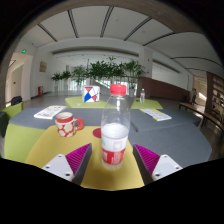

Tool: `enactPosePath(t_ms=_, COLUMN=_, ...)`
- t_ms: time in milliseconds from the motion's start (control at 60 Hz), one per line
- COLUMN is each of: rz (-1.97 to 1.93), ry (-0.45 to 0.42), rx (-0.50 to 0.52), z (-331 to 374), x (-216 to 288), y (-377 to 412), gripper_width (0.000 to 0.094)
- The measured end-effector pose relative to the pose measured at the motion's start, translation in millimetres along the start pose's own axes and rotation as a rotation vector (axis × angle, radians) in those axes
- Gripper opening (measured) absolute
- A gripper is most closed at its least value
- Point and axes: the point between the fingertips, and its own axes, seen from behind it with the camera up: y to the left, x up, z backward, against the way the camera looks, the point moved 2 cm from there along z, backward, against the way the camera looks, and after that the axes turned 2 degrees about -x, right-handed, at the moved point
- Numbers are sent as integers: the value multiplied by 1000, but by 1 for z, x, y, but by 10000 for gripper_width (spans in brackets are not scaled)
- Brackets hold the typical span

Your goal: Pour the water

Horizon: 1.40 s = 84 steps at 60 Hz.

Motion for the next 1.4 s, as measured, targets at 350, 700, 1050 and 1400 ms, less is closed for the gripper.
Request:
enactPosePath(t_ms=350, rz=-22, ry=-102, rx=-25, z=-67, x=21, y=-2, gripper_width=413)
enactPosePath(t_ms=700, rz=198, ry=-142, rx=-246, z=-74, x=84, y=-50, gripper_width=318)
enactPosePath(t_ms=1050, rz=1272, ry=-448, rx=-547, z=-92, x=267, y=3, gripper_width=316)
enactPosePath(t_ms=1400, rz=2124, ry=-598, rx=-363, z=-162, x=201, y=115, gripper_width=315)
